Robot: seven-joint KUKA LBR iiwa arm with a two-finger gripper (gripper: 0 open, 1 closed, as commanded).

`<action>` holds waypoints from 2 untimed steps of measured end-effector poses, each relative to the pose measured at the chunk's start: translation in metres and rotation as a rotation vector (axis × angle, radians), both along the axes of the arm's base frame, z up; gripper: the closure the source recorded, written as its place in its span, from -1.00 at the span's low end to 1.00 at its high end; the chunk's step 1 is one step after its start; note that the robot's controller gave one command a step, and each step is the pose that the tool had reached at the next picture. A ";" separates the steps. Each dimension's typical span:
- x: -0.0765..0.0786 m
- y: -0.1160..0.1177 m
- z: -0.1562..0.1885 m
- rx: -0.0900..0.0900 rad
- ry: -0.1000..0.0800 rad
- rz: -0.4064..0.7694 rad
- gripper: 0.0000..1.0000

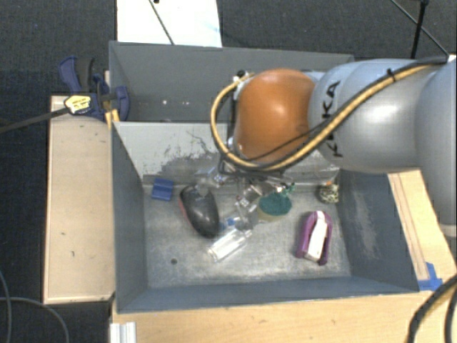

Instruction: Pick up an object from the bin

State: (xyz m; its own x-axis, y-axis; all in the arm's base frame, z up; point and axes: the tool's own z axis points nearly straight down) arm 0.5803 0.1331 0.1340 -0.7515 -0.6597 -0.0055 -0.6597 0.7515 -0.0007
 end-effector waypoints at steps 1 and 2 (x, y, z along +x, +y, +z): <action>-0.034 -0.030 -0.052 -0.004 0.006 0.353 -1.00; -0.033 -0.029 -0.051 -0.002 0.003 0.349 1.00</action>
Offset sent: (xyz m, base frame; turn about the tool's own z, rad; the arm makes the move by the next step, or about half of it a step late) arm -0.0336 -0.0295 -0.0515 -0.3553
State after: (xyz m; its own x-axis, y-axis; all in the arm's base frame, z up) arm 0.5470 0.1041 0.0829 -0.4805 -0.8770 -0.0015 -0.8770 0.4805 0.0005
